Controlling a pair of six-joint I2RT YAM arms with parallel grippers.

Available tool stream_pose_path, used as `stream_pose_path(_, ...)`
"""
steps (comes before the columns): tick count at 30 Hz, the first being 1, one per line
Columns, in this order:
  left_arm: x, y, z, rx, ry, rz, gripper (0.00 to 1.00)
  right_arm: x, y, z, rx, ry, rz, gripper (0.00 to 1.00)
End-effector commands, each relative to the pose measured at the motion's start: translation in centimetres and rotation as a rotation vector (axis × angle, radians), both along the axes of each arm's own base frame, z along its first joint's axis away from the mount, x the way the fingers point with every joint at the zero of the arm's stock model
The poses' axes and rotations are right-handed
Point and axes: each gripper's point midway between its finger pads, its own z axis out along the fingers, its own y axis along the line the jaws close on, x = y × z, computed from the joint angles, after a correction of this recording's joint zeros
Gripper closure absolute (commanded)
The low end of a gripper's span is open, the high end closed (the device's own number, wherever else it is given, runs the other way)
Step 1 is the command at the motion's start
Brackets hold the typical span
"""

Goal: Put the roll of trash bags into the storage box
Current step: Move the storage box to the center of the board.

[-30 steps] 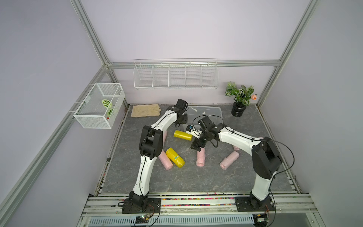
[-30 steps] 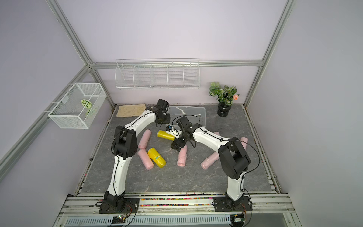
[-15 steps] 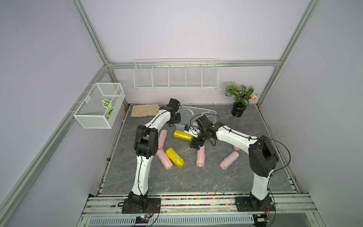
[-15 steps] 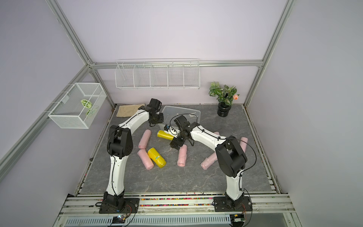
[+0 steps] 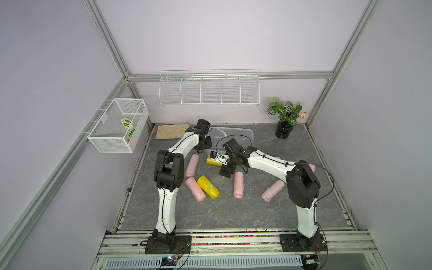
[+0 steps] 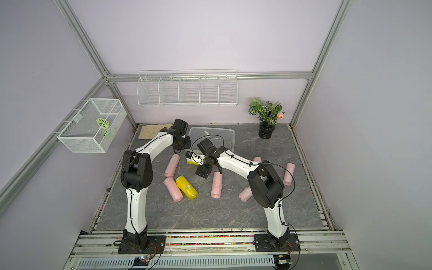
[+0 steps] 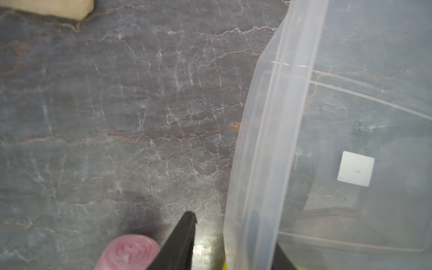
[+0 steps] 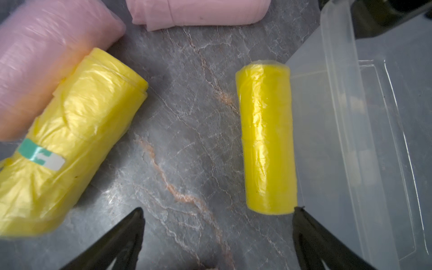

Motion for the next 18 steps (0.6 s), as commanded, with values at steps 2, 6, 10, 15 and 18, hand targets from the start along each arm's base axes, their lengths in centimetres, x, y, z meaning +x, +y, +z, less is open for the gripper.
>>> stream_pose_path(2, -0.1, 0.0, 1.9, -0.054, -0.029, 0.008, 0.50, 1.1, 0.6, -0.8, -0.030, -0.059, 0.002, 0.01)
stream_pose_path(6, -0.3, 0.4, 2.4, -0.060, -0.032, 0.013, 0.38, 2.1, 0.7, -1.3, -0.045, -0.097, -0.019, 0.01)
stream_pose_path(10, -0.4, 1.1, 2.9, -0.067, -0.040, 0.025, 0.31, 3.0, 1.0, -1.7, -0.052, -0.126, -0.034, 0.01)
stream_pose_path(15, -0.5, 1.3, 3.3, -0.074, -0.045, 0.020, 0.28, 4.1, 1.2, -2.4, -0.067, -0.156, -0.050, 0.02)
stream_pose_path(18, -0.6, 1.4, 3.6, -0.078, -0.048, 0.019, 0.28, 4.7, 1.4, -2.7, -0.072, -0.171, -0.058, 0.02)
